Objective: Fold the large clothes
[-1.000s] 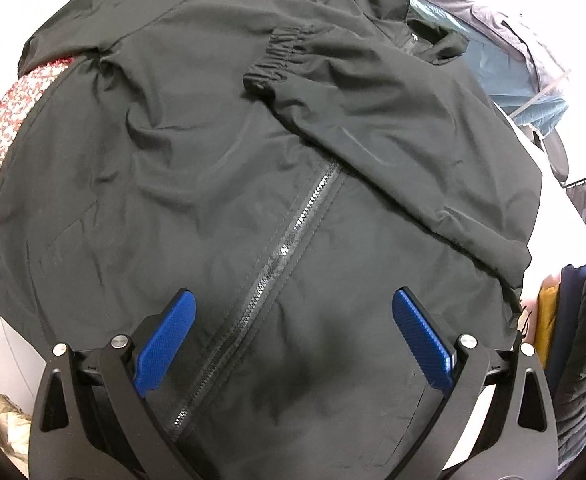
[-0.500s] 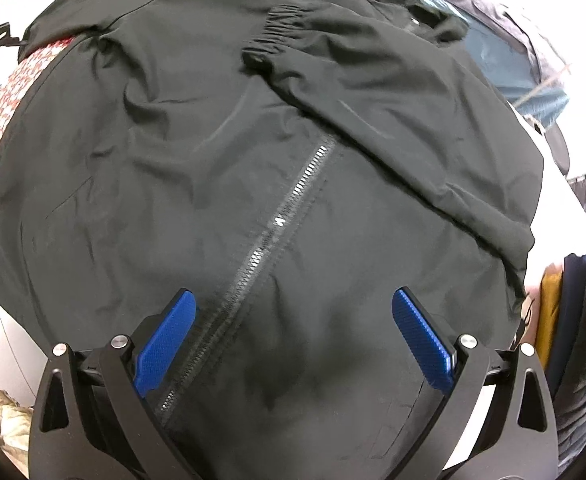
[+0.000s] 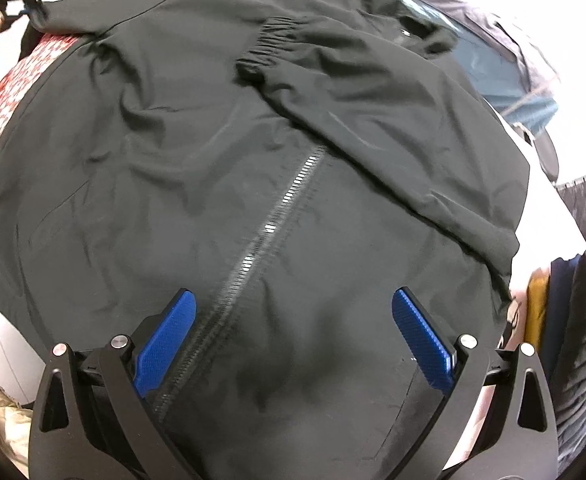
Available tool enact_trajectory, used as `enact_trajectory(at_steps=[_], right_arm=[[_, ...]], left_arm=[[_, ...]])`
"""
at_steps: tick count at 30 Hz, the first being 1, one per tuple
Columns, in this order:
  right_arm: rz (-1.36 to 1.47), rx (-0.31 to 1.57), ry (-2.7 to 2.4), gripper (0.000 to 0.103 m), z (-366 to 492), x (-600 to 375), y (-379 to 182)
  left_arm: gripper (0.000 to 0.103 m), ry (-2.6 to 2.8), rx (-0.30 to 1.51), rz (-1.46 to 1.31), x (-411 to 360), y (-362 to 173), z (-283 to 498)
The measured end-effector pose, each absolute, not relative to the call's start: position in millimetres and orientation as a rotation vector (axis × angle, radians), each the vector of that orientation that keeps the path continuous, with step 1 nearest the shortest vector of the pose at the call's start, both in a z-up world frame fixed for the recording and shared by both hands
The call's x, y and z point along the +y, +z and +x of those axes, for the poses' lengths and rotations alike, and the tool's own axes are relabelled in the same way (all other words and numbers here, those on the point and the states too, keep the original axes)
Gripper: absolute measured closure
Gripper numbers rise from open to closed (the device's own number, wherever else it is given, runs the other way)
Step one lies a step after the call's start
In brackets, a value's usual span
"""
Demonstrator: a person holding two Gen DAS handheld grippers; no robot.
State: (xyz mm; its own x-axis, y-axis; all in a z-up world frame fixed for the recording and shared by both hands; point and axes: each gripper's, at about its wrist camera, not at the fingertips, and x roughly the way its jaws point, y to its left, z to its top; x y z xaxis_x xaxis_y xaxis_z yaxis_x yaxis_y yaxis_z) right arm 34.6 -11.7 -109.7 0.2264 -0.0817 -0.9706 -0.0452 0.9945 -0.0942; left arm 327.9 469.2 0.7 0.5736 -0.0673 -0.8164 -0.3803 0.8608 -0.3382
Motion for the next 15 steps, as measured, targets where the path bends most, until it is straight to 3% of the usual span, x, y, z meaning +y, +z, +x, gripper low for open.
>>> enact_trajectory(at_steps=[4,7,9,15], right_arm=[[-0.070,1.344,-0.055,0.006,35.1,-21.8,-110.2],[-0.048,1.338,-0.063,0.006,35.6,-25.0,-108.5],[-0.031,1.338,-0.070,0.006,36.0,-29.0,-108.6],[0.031,1.354,-0.125,0.006,28.0,-50.9,-110.9]], left_arm=[[0.099,-0.023,0.802,-0.225,355.2,75.1,329.3],[0.099,-0.265,0.766,0.041,241.0,85.5,300.3],[0.099,-0.390,0.807,0.181,175.2,61.0,277.9],[0.094,-0.514,1.147,0.548,52.4,-103.9,224.7]])
